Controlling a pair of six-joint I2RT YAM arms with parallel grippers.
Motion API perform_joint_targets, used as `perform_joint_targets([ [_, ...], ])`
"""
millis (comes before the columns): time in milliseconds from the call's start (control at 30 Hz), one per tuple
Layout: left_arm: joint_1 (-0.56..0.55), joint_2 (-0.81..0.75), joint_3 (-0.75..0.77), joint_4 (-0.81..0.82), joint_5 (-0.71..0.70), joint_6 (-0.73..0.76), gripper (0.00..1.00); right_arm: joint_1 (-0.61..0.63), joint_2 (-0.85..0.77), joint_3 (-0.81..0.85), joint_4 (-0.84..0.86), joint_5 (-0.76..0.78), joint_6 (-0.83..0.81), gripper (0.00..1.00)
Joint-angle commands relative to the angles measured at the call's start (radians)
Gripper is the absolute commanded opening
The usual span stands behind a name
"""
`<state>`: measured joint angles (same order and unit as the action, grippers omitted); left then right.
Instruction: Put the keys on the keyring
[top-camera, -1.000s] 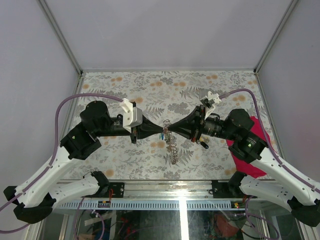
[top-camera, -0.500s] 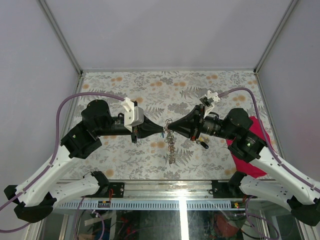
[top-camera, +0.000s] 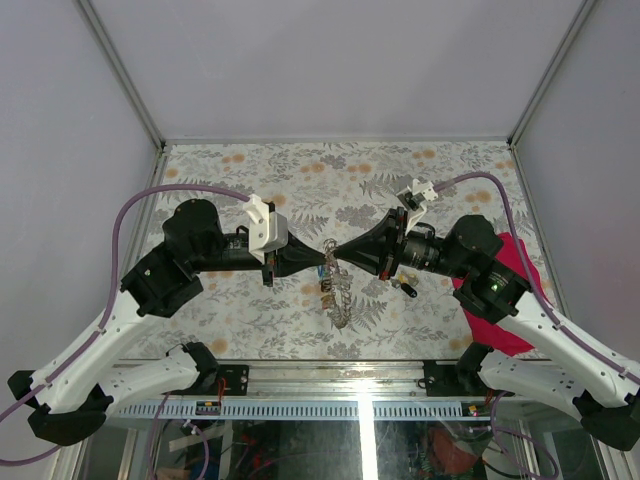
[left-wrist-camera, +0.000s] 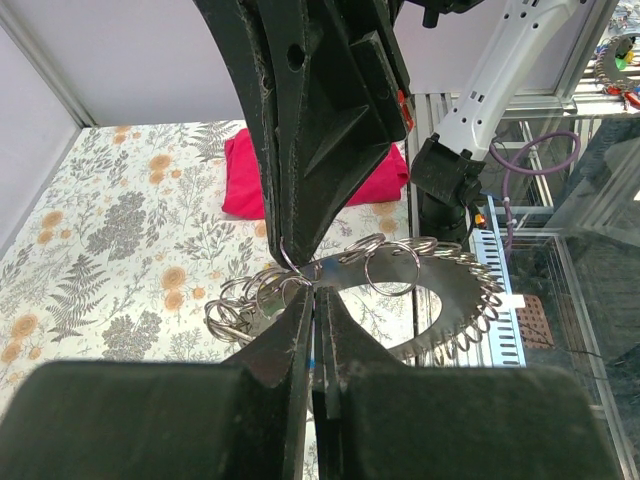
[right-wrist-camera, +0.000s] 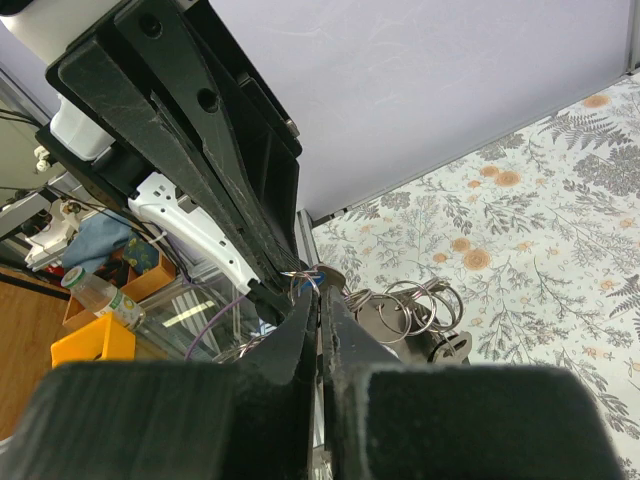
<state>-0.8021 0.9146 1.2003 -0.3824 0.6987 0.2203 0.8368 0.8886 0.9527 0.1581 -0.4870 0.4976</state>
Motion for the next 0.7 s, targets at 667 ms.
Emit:
perform_joint_targets([
  [667, -0.007, 0.022, 0.028, -0.016, 0.055, 0.004, 0.00, -0.002, 0.007, 0.031, 0.257, -0.060, 0.025, 0.00],
])
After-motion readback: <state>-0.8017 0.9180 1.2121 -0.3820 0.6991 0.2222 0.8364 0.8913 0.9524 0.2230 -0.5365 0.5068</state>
